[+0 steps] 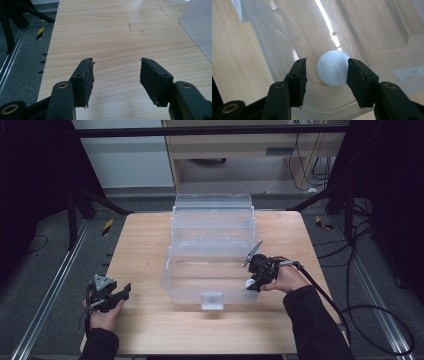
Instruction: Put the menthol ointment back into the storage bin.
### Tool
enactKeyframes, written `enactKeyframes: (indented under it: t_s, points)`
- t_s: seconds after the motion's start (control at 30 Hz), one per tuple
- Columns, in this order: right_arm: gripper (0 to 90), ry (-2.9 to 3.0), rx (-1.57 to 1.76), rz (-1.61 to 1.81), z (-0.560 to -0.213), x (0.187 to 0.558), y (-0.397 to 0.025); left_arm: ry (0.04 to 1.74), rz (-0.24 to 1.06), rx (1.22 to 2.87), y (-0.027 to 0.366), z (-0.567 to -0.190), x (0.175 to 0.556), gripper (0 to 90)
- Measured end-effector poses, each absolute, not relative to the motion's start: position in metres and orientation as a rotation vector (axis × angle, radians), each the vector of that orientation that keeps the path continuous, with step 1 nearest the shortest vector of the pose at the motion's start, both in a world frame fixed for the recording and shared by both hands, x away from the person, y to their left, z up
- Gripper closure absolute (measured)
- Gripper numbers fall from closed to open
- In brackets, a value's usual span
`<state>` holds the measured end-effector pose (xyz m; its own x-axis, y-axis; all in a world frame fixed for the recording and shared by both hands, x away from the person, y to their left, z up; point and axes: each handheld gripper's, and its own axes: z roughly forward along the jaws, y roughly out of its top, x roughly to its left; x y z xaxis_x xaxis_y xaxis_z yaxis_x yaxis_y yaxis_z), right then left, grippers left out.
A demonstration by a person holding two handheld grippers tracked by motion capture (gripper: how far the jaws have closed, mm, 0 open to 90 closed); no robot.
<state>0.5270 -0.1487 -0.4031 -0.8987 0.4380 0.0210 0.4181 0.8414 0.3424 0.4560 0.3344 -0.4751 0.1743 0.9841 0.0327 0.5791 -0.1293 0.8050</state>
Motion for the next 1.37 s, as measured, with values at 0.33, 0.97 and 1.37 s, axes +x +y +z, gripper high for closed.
enactKeyframes:
  t_s: [0.33, 0.97, 1.37]
  points:
    - [45.7, 2.844, 0.736, 0.707, -0.381, 0.517, -0.163, 1.479, 0.782, 1.794, 0.334, -0.475, 0.456, 43.9]
    - [30.6, 2.219, 1.195, 1.116, -0.393, 0.477, -0.258, 1.465, 0.762, 1.791, 0.333, -0.474, 0.454, 48.1]
    - [23.2, 2.110, 1.382, 1.079, -0.449, 0.474, -0.290, 1.463, 0.764, 1.792, 0.334, -0.475, 0.454, 46.0]
